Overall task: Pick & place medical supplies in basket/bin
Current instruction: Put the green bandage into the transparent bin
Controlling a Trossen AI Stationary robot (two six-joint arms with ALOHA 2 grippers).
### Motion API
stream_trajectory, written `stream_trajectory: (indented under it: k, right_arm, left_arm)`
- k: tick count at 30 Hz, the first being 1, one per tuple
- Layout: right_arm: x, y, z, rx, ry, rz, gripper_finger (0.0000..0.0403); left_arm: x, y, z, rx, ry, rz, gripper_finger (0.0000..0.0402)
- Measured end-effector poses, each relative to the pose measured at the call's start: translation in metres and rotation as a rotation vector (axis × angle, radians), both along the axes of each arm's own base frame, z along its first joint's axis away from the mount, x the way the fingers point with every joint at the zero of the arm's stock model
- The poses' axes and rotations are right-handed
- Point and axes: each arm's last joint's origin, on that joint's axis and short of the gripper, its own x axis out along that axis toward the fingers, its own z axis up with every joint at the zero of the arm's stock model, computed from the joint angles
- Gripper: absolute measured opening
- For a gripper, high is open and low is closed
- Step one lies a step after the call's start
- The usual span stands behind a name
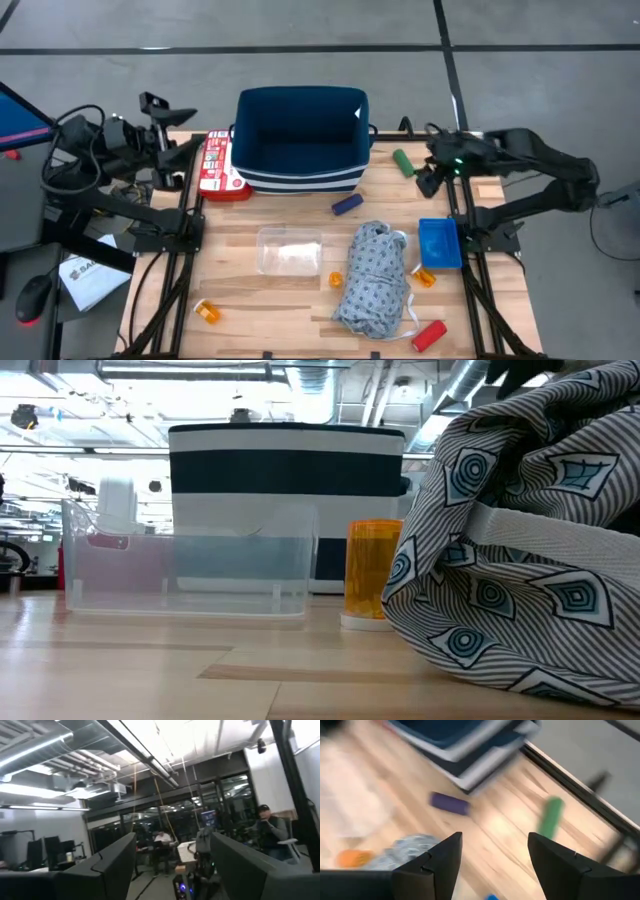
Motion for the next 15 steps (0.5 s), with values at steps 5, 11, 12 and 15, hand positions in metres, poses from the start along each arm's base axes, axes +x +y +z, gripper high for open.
stream_trajectory:
  k: [5, 11, 12, 15]
  right_arm:
    - [0.016, -0.037, -0.017, 0.094, 0.103, -0.150, 0.0224]
    - [0.022, -0.094, -0.040, 0.202, 0.195, -0.242, 0.0224]
    - [0.023, -0.103, -0.043, 0.221, 0.197, -0.241, 0.0224]
    - [0.028, -0.125, -0.053, 0.248, 0.194, -0.208, 0.0224]
  left_arm:
    - [0.000, 0.002, 0.000, -0.034, 0.006, 0.060, 0.0263]
    - [0.006, 0.001, -0.002, -0.046, 0.020, 0.055, 0.0268]
    - [0.007, 0.001, -0.002, -0.053, 0.020, 0.052, 0.0268]
    - [0.013, 0.001, -0.003, -0.054, 0.037, 0.051, 0.0268]
